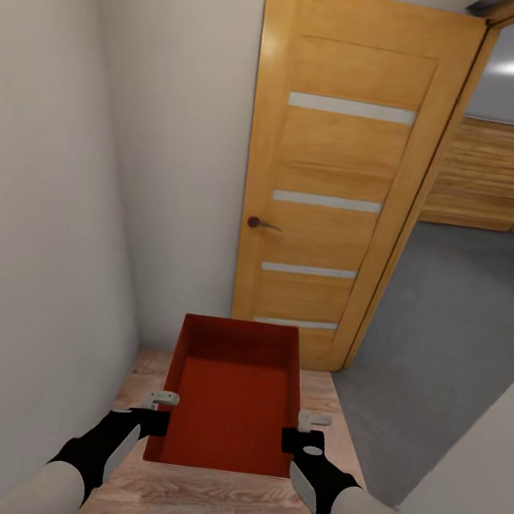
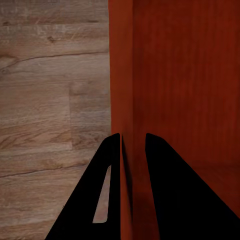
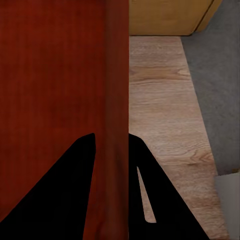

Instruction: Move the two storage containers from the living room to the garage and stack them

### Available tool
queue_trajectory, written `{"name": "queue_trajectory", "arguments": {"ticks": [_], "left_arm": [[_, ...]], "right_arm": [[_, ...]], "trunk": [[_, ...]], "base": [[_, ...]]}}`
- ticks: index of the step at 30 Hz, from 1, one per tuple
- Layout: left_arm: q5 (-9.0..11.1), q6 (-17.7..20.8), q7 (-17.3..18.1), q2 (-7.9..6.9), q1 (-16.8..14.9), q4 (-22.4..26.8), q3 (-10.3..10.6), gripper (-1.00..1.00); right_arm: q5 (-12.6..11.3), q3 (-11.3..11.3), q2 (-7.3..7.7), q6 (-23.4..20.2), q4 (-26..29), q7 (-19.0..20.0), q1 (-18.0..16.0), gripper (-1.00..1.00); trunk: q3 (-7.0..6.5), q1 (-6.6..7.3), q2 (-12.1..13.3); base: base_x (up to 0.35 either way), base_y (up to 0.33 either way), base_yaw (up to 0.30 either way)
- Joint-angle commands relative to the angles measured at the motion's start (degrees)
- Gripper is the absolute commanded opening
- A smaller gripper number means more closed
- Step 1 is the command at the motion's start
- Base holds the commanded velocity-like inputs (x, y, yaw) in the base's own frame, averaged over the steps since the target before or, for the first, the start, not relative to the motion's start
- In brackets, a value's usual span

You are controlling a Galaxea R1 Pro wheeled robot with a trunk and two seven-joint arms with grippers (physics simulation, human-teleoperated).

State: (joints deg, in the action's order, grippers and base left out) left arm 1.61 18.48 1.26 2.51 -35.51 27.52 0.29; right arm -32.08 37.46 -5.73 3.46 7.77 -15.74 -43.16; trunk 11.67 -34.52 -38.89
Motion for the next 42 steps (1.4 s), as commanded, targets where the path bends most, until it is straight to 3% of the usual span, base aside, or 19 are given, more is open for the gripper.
{"name": "queue_trajectory", "arguments": {"ticks": [1, 14, 42], "left_arm": [[0.3, 0.3, -0.2, -0.06, 0.0, 0.0, -0.5, -1.00], [0.3, 0.4, -0.2, -0.20, 0.0, 0.1, -0.5, -1.00], [0.1, 0.4, -0.2, -0.14, 0.0, 0.2, -0.5, -1.00]], "right_arm": [[0.4, -2.8, 0.80, 2.2, 0.1, -1.8, -0.1, -1.00], [0.4, -2.8, 0.80, 2.2, 0.1, -1.8, -0.1, -1.00], [0.4, -2.8, 0.80, 2.1, 0.1, -1.8, -0.1, -1.00]], "trunk": [[0.08, -0.05, -0.1], [0.08, -0.05, -0.1], [0.08, -0.05, -0.1]], "base": [[0.322, 0.000, 0.000], [0.291, 0.000, 0.000], [0.010, 0.000, 0.000]]}}
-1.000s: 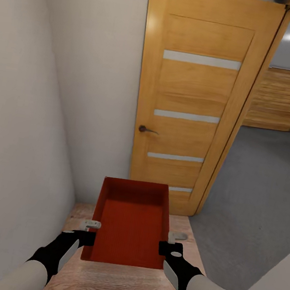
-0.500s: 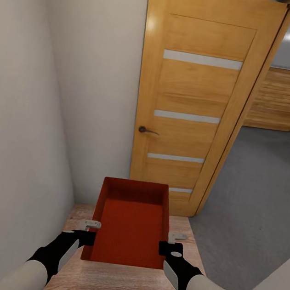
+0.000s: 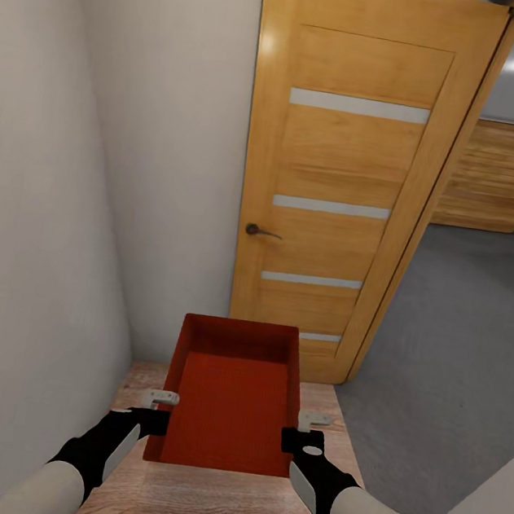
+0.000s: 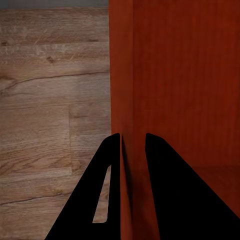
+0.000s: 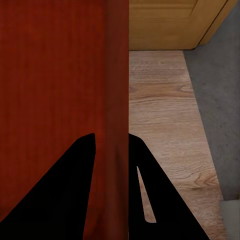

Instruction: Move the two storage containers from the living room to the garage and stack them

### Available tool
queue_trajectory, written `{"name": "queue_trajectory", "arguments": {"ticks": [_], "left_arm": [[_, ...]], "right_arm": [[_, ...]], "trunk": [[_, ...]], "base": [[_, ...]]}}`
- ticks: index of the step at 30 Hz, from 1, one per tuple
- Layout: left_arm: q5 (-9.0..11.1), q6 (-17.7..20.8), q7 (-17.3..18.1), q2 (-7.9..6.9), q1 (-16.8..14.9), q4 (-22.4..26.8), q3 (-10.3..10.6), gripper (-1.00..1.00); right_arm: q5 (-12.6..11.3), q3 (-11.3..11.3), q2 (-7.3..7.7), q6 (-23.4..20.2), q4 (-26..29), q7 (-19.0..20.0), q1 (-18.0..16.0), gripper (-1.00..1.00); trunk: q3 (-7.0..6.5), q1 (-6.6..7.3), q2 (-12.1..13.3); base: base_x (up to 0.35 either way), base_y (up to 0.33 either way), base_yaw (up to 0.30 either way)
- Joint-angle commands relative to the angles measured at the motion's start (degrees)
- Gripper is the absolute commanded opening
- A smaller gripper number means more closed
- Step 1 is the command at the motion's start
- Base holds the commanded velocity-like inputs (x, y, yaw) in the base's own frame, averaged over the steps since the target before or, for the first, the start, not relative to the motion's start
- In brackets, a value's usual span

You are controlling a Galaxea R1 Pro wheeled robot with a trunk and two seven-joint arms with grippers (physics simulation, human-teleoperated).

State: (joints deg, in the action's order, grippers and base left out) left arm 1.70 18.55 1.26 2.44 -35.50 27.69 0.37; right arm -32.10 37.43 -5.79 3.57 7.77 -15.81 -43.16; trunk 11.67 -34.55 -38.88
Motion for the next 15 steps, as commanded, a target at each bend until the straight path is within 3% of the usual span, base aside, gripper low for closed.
{"name": "queue_trajectory", "arguments": {"ticks": [1, 10, 15], "left_arm": [[0.1, 0.3, -0.2, -0.07, 0.0, 0.0, -0.6, -1.00], [0.1, 0.5, -0.2, -0.07, 0.0, 0.0, -0.6, -1.00], [0.1, 0.6, -0.2, -0.07, 0.0, 0.0, -0.6, -1.00]], "right_arm": [[0.5, -2.8, 0.86, 2.0, 0.1, -1.7, -0.1, -1.00], [0.5, -2.8, 0.87, 2.0, 0.1, -1.8, -0.1, -1.00], [0.5, -2.8, 0.71, 1.9, 0.1, -1.8, -0.1, -1.00]], "trunk": [[0.09, -0.01, -0.1], [0.09, -0.01, -0.1], [0.09, -0.01, -0.1]], "base": [[0.000, 0.000, 0.000], [0.000, 0.000, -0.008], [0.052, 0.035, -0.205]]}}
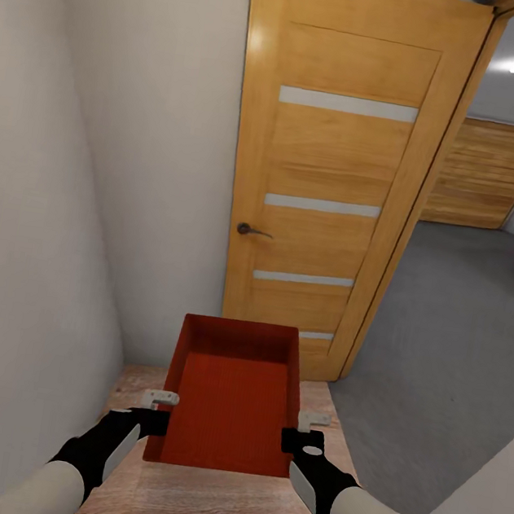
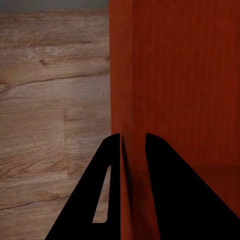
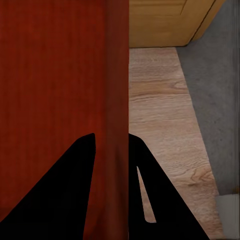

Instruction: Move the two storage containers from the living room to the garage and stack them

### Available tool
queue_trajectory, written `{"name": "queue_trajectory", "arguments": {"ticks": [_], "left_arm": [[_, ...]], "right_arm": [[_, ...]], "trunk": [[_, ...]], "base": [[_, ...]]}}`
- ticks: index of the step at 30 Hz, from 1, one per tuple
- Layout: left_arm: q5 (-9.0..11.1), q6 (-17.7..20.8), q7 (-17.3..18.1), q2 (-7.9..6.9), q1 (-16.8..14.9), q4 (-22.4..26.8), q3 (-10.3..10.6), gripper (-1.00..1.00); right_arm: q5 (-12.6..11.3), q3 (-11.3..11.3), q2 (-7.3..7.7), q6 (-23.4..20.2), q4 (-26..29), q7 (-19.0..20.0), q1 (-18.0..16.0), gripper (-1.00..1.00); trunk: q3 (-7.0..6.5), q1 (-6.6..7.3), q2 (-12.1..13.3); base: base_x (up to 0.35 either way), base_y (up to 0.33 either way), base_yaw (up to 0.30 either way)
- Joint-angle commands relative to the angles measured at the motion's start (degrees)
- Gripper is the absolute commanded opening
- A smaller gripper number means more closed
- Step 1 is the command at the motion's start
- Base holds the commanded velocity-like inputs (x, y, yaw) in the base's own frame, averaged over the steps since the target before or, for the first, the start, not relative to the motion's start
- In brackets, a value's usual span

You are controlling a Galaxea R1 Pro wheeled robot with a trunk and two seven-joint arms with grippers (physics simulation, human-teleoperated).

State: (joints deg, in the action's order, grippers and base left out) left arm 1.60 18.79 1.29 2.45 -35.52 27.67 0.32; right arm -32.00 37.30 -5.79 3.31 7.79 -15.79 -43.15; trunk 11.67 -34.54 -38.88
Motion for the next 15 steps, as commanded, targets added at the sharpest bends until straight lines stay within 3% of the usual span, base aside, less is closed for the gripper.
{"name": "queue_trajectory", "arguments": {"ticks": [1, 15], "left_arm": [[0.2, 0.3, -0.1, -0.07, 0.0, 0.0, -0.5, -1.00], [0.2, 0.3, -0.1, -0.16, 0.0, 0.0, -0.5, -1.00]], "right_arm": [[0.4, -2.6, 0.70, 2.1, 0.0, -1.8, -0.1, -1.00], [0.5, -2.6, 0.70, 2.1, 0.0, -1.8, -0.1, -1.00]], "trunk": [[0.09, -0.02, -0.1], [0.09, -0.02, -0.1]], "base": [[0.221, 0.191, -0.249], [0.241, 0.212, -0.250]]}}
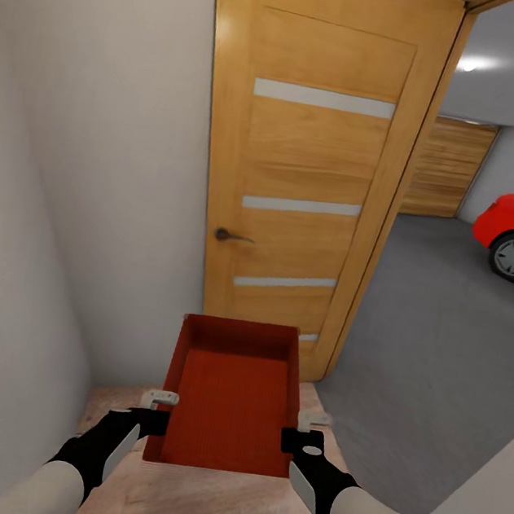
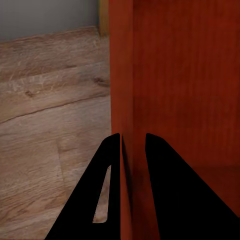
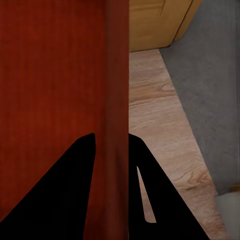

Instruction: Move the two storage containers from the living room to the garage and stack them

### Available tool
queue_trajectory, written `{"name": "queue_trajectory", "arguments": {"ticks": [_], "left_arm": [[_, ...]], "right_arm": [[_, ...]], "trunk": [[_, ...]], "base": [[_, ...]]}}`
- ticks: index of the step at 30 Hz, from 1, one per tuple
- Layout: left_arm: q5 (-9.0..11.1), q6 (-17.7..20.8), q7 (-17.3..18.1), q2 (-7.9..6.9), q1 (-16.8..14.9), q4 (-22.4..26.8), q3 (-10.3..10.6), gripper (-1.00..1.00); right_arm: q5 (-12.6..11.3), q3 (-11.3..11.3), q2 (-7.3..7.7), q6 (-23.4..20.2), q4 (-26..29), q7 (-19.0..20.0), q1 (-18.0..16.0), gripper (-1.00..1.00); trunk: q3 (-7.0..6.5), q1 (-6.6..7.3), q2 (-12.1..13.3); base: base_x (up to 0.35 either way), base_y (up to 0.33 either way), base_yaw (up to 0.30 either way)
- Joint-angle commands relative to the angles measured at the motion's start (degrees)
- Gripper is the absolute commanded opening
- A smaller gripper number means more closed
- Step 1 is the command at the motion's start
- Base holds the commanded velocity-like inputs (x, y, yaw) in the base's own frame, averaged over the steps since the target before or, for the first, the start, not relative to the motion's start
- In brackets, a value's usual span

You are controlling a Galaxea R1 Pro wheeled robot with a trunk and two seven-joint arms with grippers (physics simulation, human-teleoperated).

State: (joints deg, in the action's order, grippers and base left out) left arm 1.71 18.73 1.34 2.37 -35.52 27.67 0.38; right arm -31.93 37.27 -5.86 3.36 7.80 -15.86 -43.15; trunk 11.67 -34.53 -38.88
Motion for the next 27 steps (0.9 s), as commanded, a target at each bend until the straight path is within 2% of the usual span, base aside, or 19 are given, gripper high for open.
{"name": "queue_trajectory", "arguments": {"ticks": [1, 16, 27], "left_arm": [[0.0, 0.3, -0.2, -0.08, 0.0, 0.0, -0.6, -1.00], [0.0, 0.2, -0.2, -0.08, 0.0, 0.0, -0.6, -1.00], [0.0, 0.2, -0.2, -0.06, 0.0, 0.0, -0.6, -1.00]], "right_arm": [[0.5, -2.6, 0.76, 2.1, 0.0, -1.7, -0.1, -1.00], [0.5, -2.6, 0.76, 2.1, 0.0, -1.7, -0.1, -1.00], [0.5, -2.6, 0.76, 2.1, 0.0, -1.7, -0.1, -1.00]], "trunk": [[0.08, -0.04, -0.1], [0.08, -0.04, -0.1], [0.08, -0.04, -0.1]], "base": [[0.245, 0.215, -0.250], [0.237, 0.178, -0.250], [0.170, 0.027, -0.250]]}}
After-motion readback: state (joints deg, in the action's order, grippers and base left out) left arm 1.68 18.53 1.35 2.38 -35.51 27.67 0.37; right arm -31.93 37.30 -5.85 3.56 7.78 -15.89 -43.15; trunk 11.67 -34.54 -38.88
